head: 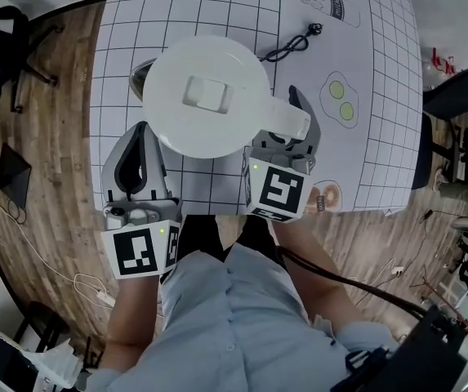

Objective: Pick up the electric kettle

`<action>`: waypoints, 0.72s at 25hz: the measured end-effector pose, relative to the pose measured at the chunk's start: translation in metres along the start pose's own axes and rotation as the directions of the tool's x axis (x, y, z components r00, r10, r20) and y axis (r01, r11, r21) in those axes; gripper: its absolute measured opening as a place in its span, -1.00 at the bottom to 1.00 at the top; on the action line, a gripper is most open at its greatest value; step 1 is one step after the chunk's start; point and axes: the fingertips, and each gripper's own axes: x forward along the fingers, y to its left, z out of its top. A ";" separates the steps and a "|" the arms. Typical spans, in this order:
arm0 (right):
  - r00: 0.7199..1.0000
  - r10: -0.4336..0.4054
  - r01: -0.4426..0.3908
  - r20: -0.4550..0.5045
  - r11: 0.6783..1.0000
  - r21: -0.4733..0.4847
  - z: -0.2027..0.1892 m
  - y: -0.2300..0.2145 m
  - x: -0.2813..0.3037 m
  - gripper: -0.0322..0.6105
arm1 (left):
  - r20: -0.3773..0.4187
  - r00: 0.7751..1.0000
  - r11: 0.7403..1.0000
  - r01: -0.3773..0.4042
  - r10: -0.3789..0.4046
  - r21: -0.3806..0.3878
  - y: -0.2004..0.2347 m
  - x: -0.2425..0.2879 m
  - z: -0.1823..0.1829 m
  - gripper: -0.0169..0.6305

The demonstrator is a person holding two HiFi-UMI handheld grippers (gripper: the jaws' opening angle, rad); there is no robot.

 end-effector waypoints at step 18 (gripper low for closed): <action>0.997 -0.036 0.024 0.062 0.984 0.178 0.011 -0.009 0.018 -0.85 | 0.005 0.999 0.999 -0.047 0.047 0.023 0.018 -0.002 0.013 -0.95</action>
